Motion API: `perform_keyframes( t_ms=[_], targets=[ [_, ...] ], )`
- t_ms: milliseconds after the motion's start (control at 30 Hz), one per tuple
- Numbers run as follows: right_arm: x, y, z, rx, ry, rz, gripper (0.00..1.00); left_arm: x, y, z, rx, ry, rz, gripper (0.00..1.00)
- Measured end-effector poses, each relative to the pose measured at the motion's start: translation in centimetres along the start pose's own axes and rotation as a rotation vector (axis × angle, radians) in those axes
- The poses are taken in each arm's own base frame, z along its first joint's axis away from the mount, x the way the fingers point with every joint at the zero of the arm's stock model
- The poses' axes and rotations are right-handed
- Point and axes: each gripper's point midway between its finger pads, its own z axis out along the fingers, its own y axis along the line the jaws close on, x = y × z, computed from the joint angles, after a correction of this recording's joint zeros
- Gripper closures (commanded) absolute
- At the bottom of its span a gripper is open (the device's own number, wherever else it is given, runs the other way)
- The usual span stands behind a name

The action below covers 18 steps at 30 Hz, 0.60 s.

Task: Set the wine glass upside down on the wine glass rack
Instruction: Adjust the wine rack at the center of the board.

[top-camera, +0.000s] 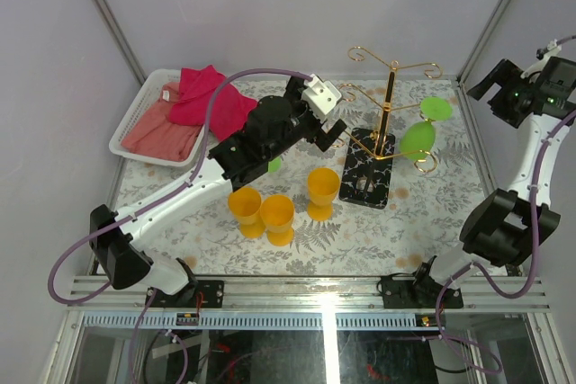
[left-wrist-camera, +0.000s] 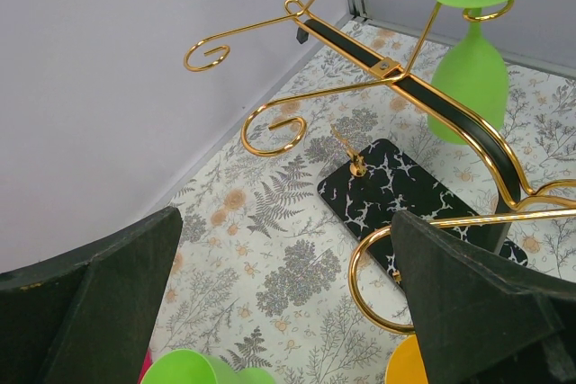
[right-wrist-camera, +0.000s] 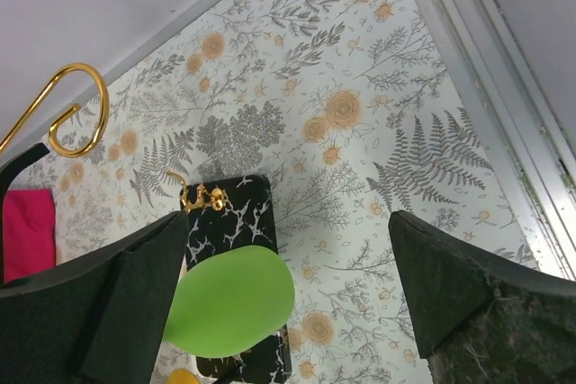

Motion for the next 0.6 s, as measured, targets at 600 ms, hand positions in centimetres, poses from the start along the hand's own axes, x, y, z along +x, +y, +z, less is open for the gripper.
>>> perform_keyframes(
  t_ms=[600],
  targets=[
    [9.9, -2.8, 4.7, -0.093, 0.190, 0.219, 0.01, 0.0, 0.1, 0.0, -0.001, 0.000, 0.006, 0.00]
  ],
)
